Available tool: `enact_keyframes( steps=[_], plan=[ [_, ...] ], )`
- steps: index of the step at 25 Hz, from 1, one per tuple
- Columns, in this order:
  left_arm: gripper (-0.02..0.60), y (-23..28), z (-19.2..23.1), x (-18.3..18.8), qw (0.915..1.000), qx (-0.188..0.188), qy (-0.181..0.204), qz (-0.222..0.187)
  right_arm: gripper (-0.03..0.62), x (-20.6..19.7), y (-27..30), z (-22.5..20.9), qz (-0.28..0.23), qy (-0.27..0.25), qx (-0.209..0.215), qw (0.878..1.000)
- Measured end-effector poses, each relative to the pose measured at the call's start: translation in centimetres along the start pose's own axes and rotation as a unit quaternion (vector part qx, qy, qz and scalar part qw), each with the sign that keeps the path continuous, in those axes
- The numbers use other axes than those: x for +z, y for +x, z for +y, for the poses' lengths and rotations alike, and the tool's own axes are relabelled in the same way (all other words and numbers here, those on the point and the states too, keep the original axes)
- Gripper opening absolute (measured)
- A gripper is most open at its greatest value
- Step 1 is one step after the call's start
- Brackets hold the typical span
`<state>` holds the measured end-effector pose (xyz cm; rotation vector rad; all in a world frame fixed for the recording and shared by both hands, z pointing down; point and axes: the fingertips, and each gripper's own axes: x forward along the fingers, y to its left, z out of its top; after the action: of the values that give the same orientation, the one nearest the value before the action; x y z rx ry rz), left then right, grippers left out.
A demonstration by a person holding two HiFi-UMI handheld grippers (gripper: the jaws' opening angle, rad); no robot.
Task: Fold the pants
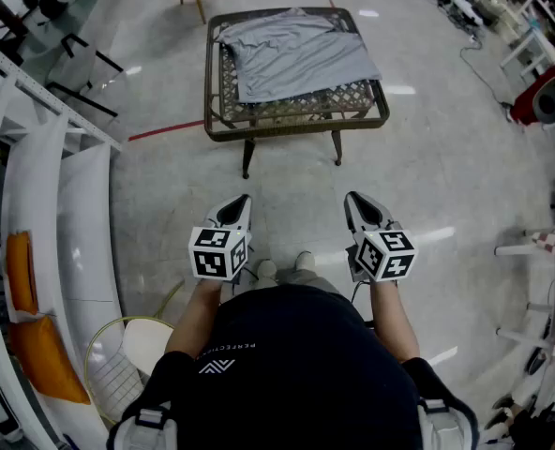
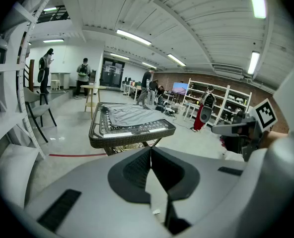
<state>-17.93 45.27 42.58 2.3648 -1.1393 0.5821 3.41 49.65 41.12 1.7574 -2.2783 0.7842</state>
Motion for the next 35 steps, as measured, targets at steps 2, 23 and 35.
enact_keyframes(
  steps=[2,23,35],
  plan=[
    [0.012,0.4,-0.2,0.2,1.0000,0.000,0.000,-0.002,0.041,0.3,0.1,-0.2,-0.003,-0.004,0.002,1.000],
    [0.012,4.1,-1.1,3.0,0.9998,0.009,0.002,-0.019,0.044,3.2,2.1,-3.3,-0.015,-0.014,0.035,0.999],
    [0.012,7.2,-3.3,3.3,0.9997,0.003,0.003,-0.022,0.044,2.6,3.1,-7.3,0.006,-0.017,0.049,0.999]
  ],
)
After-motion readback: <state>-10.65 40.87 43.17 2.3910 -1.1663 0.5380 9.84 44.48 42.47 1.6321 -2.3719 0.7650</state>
